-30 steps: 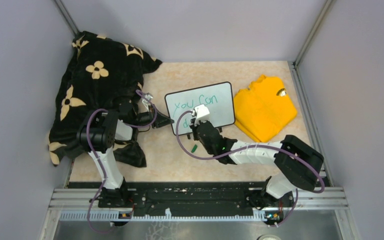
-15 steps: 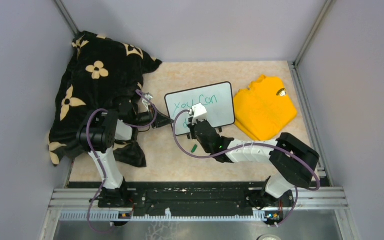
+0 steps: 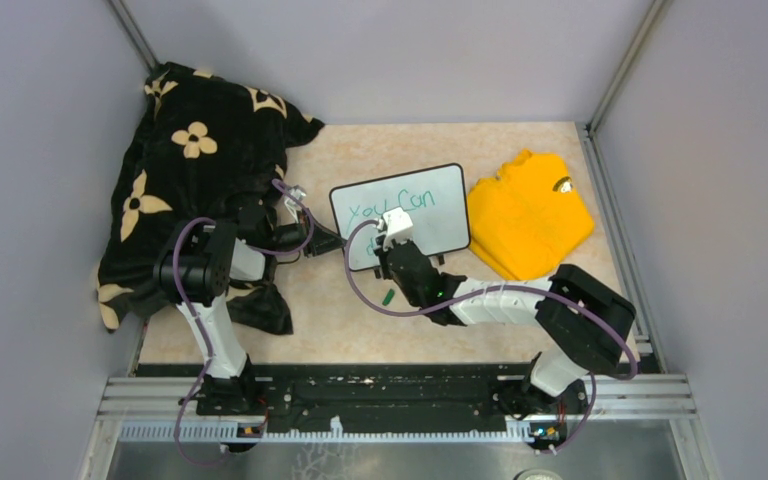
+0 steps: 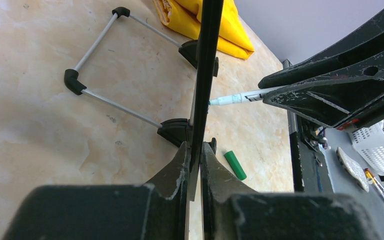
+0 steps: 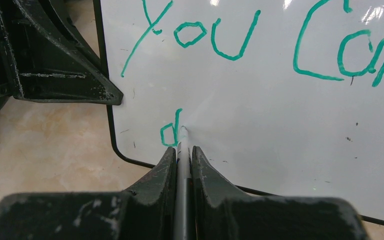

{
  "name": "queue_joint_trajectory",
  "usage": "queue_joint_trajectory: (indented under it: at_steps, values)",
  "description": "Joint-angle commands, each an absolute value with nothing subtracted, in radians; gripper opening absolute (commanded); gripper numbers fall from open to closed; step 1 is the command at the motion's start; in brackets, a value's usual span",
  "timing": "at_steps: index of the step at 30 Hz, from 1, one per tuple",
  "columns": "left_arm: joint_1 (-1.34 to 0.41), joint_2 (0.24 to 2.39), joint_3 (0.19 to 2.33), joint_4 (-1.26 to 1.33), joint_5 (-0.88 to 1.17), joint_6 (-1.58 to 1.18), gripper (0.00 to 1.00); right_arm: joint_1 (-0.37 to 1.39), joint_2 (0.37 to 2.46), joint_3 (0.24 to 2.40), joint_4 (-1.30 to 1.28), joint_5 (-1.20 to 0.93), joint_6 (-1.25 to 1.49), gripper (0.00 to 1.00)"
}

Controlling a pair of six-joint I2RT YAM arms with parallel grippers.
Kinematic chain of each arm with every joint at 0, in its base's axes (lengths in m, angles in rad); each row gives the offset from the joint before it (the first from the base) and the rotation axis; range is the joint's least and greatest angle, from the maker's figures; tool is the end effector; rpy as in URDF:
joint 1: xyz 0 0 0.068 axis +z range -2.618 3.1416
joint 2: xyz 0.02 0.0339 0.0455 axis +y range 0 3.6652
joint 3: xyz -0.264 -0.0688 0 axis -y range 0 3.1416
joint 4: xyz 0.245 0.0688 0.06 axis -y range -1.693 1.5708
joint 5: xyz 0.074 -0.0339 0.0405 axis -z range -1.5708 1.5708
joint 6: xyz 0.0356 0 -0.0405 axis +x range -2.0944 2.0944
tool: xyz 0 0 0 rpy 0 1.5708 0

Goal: Write a sentence on the whiteboard

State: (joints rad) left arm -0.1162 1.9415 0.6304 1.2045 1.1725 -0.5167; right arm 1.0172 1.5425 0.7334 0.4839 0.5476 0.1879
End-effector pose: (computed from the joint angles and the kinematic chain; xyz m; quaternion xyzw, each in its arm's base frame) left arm 0.3179 -0.0701 0.1288 0.2392 0.6808 -0.5643 0.4011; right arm 0.1861 0.2658 0.2082 -0.1707 0.7793 0.1373 0.5872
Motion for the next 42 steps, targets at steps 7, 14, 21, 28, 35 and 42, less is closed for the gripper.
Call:
queue_joint_trajectory:
  at_steps: [7, 14, 21, 28, 35, 42]
  values:
    - [-0.137, 1.949, 0.632, 1.112, 1.162, -0.482, 0.00, 1.011, 1.541, 0.696, 0.500, 0.546, 0.227, 0.00]
    - [-0.138, 1.948, 0.632, 1.108, 1.162, -0.479, 0.00, 1.011, 1.525, 0.675, 0.492, 0.566, 0.233, 0.00]
    - [-0.140, 1.947, 0.633, 1.105, 1.161, -0.476, 0.00, 1.004, 1.507, 0.675, 0.485, 0.601, 0.218, 0.00]
    - [-0.141, 1.947, 0.634, 1.098, 1.161, -0.473, 0.00, 0.990, 1.494, 0.690, 0.480, 0.617, 0.201, 0.00]
    - [-0.142, 1.947, 0.635, 1.094, 1.161, -0.468, 0.00, 0.985, 1.491, 0.712, 0.482, 0.621, 0.183, 0.00]
    - [-0.144, 1.945, 0.634, 1.091, 1.161, -0.466, 0.00, 0.985, 1.493, 0.734, 0.485, 0.614, 0.168, 0.00]
